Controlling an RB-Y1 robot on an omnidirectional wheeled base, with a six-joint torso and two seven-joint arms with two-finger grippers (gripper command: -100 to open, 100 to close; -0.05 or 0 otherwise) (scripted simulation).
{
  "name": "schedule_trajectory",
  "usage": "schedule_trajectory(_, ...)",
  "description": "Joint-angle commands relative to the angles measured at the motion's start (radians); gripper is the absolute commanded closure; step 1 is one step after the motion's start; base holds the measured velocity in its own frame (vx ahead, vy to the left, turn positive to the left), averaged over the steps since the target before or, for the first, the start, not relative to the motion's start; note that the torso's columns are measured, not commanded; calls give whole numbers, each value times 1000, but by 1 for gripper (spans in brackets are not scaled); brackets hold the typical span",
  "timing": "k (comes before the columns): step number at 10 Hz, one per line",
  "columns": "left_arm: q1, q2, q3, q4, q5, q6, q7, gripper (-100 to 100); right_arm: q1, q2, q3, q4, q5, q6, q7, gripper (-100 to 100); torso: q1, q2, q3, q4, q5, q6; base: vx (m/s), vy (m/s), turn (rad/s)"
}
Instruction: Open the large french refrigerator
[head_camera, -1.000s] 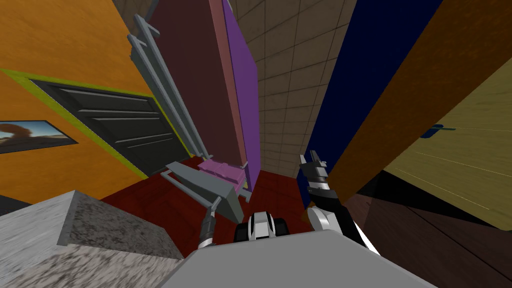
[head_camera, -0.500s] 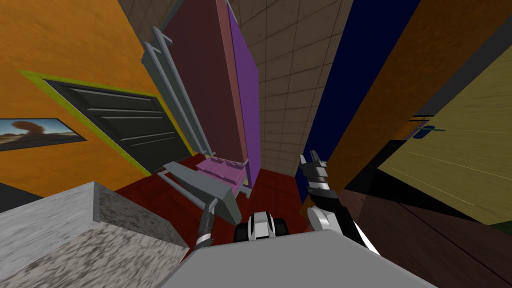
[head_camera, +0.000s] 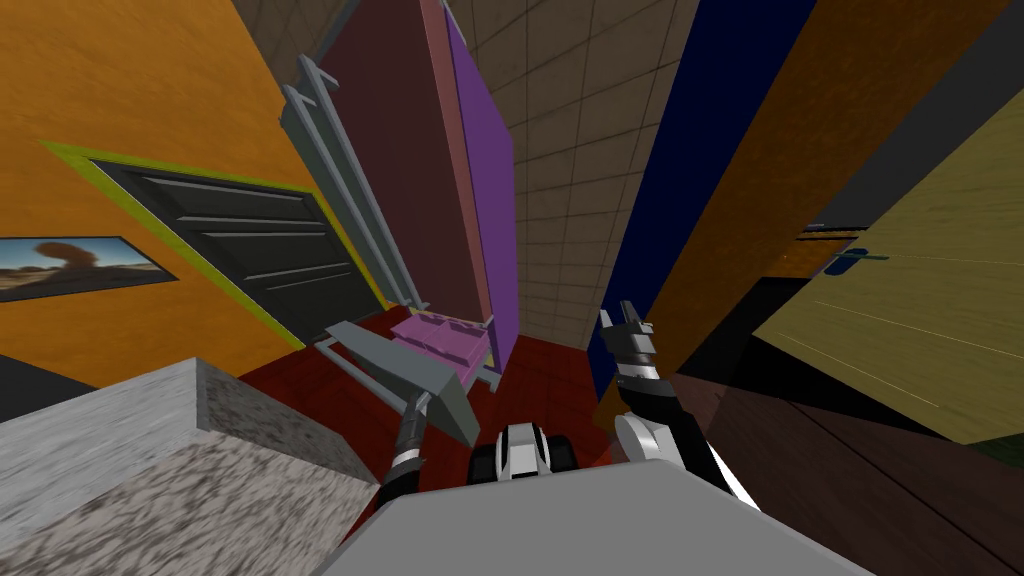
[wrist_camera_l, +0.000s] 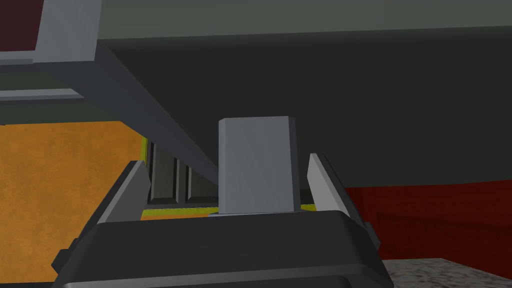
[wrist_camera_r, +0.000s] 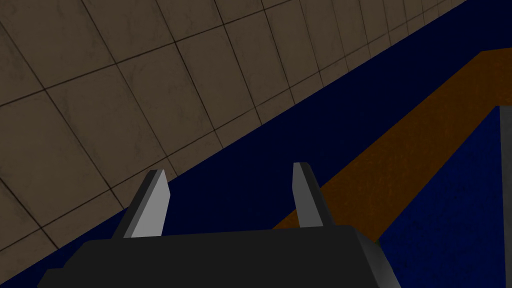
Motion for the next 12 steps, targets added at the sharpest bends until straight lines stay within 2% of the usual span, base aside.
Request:
schedule_trajectory(1, -21, 31, -7, -51, 8, 75, 21, -100, 0, 0, 0, 0, 0, 0, 0, 0, -2, 1, 1, 1, -2, 0, -61, -69, 21)
schedule_trajectory(4, -56, 75, -16, -115, 20, 171, 48, -100, 0, 0, 0, 0, 0, 0, 0, 0, -9, 9, 4, 8, -9, -1, -90, -75, 21)
schedule_trajectory(8, -43, 71, -18, -104, 19, 200, 49, -100, 0, 0, 0, 0, 0, 0, 0, 0, -16, 10, 4, 10, -13, 1, -21, -9, 2)
schedule_trajectory(9, -38, 70, -18, -104, 19, 207, 51, 0, 0, 0, 0, 0, 0, 0, 0, 0, -14, 10, 4, 8, -10, 1, 8, 12, 6)
schedule_trajectory(12, -31, 70, -15, -93, 19, 219, 51, 0, 0, 0, 0, 0, 0, 0, 0, 0, -8, 6, 3, 3, -4, 1, 5, 9, 5)
